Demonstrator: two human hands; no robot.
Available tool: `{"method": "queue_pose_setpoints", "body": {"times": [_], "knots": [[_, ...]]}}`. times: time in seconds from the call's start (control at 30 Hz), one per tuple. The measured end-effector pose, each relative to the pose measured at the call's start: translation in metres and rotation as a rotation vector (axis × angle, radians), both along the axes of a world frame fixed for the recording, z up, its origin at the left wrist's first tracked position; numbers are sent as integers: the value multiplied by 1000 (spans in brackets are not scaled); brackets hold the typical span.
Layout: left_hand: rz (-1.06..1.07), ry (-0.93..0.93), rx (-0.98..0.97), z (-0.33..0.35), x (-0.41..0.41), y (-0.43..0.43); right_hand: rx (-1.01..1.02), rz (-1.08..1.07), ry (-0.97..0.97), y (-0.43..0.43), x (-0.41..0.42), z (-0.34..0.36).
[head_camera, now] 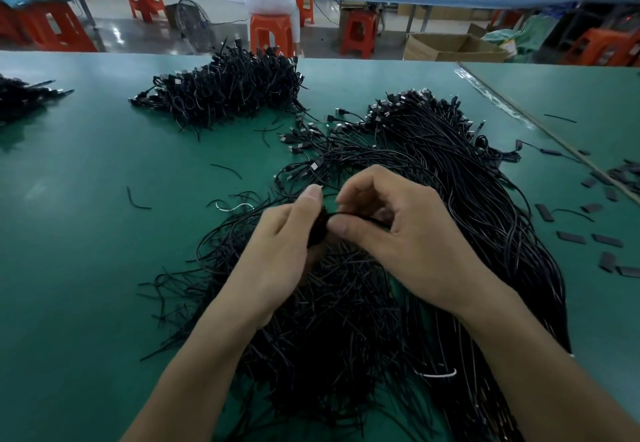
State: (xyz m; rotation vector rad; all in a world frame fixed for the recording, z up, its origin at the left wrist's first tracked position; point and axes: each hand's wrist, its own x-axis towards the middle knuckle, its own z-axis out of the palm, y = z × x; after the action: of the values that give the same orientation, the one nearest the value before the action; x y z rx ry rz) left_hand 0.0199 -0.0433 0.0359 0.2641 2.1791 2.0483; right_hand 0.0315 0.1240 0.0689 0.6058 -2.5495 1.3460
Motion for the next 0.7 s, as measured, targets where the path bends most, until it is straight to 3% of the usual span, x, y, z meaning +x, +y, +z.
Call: {"method": "queue_pose_setpoints", "body": {"times": [0.2, 0.37, 0.53, 0.6, 0.7], "knots": [[246, 187, -176, -3, -10, -15, 358, -109, -391, 18, 29, -20], [282, 265, -209, -6, -11, -12, 667, -59, -306, -2, 45, -26], [345, 177, -164, -8, -12, -12, 563, -95, -368, 4, 44, -16], [362, 136, -170, -7, -12, -13, 416, -161, -377, 17, 38, -5], [337, 131, -147, -6, -11, -12, 166, -316, -229, 32, 22, 6]]}}
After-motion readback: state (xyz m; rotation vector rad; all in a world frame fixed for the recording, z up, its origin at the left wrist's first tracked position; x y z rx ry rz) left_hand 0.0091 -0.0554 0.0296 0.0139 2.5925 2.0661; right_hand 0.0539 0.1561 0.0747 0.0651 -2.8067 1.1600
